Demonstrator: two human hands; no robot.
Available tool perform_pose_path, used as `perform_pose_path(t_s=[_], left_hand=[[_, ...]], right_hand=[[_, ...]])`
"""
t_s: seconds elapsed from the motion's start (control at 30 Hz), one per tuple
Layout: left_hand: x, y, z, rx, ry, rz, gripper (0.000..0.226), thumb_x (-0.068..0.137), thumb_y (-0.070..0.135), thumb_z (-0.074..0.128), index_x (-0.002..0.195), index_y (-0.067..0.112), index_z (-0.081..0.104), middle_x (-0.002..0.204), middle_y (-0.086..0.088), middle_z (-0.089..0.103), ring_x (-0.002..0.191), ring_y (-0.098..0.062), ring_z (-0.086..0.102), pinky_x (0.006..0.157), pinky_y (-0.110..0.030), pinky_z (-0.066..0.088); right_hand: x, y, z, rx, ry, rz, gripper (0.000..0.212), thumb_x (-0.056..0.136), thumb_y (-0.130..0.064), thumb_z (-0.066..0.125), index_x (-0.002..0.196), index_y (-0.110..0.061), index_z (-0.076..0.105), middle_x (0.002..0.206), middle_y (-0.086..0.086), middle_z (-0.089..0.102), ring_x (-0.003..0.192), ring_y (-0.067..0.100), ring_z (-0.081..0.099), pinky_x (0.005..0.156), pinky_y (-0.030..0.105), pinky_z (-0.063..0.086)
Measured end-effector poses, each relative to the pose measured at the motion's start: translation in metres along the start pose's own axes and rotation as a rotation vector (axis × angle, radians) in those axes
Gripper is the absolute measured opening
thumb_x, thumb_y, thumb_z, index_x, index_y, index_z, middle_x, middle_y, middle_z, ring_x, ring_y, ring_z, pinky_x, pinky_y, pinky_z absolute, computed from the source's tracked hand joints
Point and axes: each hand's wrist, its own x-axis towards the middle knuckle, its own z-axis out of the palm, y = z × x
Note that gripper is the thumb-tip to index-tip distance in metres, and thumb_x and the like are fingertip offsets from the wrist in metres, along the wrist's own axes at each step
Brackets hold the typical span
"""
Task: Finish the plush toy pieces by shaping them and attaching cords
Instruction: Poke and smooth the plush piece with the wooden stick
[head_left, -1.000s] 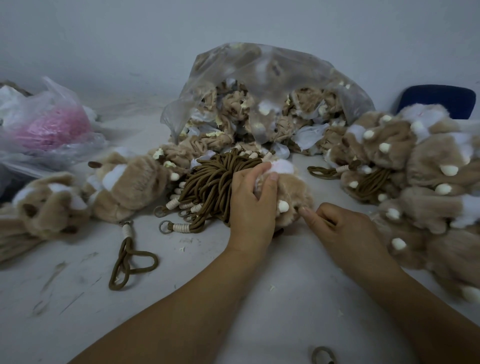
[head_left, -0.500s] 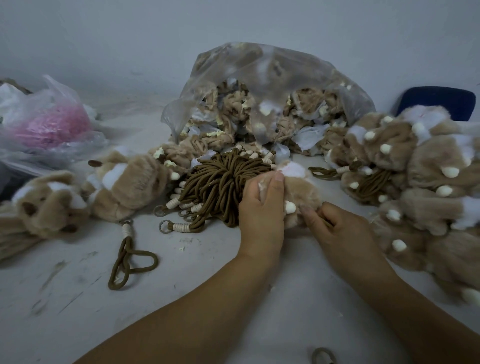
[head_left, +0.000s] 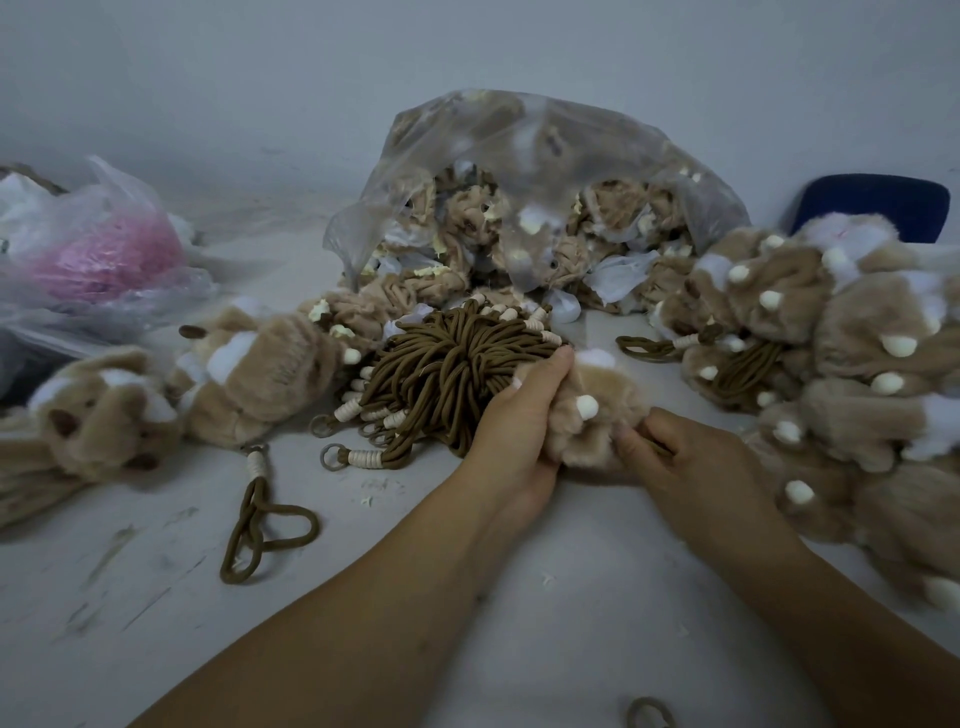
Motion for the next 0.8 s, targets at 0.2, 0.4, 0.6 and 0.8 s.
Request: perform_pose_path(t_s=[0.2, 0.4, 0.6, 0.8], left_hand=[[-0.003, 0.0, 0.003, 0.032, 0.043, 0.158, 0.028, 0.094, 0.023, 0.064, 0.114, 0.003, 0.07, 0.095, -0.014, 0.073, 0.086, -0.022, 0.069, 0.073, -0.032, 0.059], [-0.008, 0.002, 0.001, 0.297, 0.134, 0.454, 0.012, 0.096, 0.027, 0.063, 0.097, 0.037, 0.067, 0.103, 0.005, 0.07, 0.08, 0.004, 0.067, 0.066, -0.008, 0.049], [-0.009, -0.007, 0.001, 0.563, 0.19, 0.646, 0.014, 0.098, 0.029, 0.06, 0.109, 0.036, 0.06, 0.11, 0.01, 0.047, 0.108, -0.004, 0.055, 0.088, -0.017, 0.049], [-0.009, -0.017, 0.004, 0.475, 0.165, 0.598, 0.019, 0.097, 0.034, 0.059, 0.103, 0.016, 0.06, 0.1, -0.004, 0.068, 0.089, -0.012, 0.067, 0.073, -0.023, 0.053]], right_hand=[[-0.001, -0.005, 0.0, 0.049, 0.0, 0.024, 0.044, 0.081, -0.059, 0.042, 0.061, -0.02, 0.043, 0.053, -0.005, 0.049, 0.057, 0.005, 0.051, 0.052, 0.03, 0.036], [-0.004, -0.008, 0.001, 0.065, 0.023, 0.024, 0.056, 0.079, -0.072, 0.03, 0.061, -0.02, 0.041, 0.05, -0.002, 0.045, 0.052, 0.011, 0.048, 0.053, 0.035, 0.04], [-0.004, -0.011, 0.003, 0.099, 0.05, 0.028, 0.055, 0.08, -0.071, 0.033, 0.059, -0.02, 0.039, 0.048, -0.003, 0.042, 0.049, 0.011, 0.045, 0.049, 0.032, 0.034], [-0.005, -0.019, 0.001, 0.169, 0.086, 0.008, 0.048, 0.082, -0.065, 0.033, 0.056, -0.025, 0.036, 0.048, -0.006, 0.043, 0.048, 0.008, 0.042, 0.049, 0.03, 0.031]])
